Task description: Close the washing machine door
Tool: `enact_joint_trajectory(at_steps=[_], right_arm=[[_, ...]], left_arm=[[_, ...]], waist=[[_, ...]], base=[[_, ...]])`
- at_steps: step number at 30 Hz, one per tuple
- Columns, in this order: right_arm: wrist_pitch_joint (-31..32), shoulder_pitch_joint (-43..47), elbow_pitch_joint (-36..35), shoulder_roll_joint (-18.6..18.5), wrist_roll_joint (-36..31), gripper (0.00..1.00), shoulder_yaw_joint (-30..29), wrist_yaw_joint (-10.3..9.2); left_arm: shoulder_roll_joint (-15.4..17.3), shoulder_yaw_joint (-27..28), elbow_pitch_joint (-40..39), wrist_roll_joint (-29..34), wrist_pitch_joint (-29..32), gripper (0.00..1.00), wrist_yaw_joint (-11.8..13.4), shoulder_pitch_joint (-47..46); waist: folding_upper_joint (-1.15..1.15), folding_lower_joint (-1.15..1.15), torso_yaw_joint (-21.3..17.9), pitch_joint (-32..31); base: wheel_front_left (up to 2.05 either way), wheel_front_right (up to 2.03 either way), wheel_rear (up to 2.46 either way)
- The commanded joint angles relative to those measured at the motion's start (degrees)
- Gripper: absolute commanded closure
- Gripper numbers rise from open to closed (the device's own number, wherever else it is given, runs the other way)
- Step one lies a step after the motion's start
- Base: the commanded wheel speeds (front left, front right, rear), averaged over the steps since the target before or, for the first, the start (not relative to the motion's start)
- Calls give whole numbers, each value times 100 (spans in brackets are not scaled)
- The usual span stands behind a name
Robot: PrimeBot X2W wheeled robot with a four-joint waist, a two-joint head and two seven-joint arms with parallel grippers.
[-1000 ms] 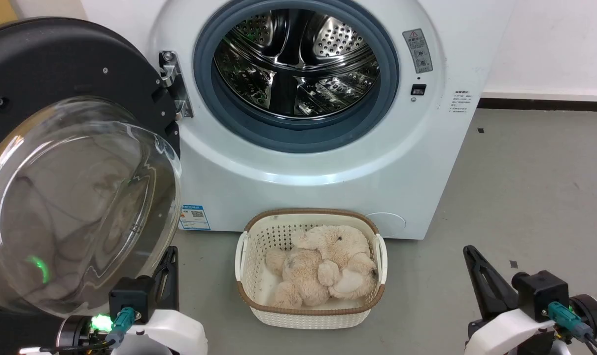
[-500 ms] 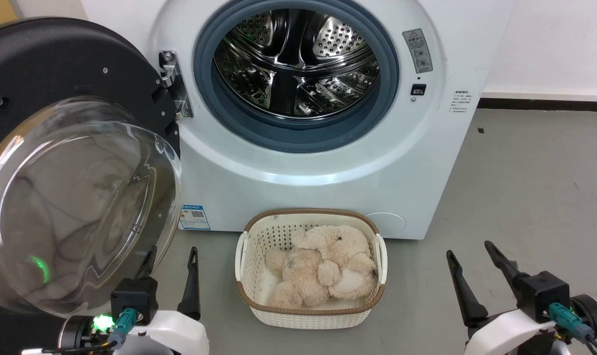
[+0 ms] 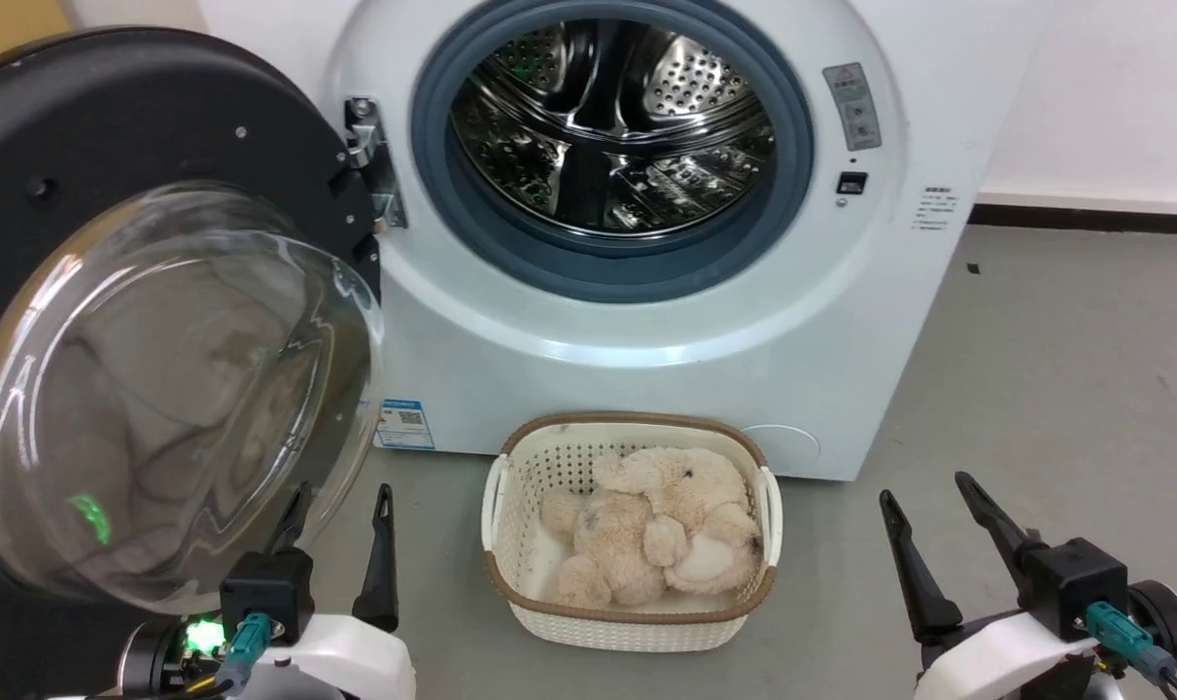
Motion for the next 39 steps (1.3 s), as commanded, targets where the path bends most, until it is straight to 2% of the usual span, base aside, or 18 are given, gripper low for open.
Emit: enact_joint_trajectory(at_steps=[1, 18, 39], right_arm=[[-64, 35, 6, 6, 51, 0, 8, 1], [-266, 65, 44, 10, 136, 0, 112, 1], [-516, -322, 362, -41, 233, 0, 558, 2]], left_arm=[[6, -3, 18, -39, -63, 0, 24, 6], [37, -27, 26, -66, -267, 0, 82, 33], [25, 97, -264, -158, -518, 0, 339, 240]], waist=[[0, 0, 55, -7], [0, 0, 713, -57], [0, 0, 1294, 54]], base=[[0, 0, 0], [0, 0, 0], [0, 0, 0]])
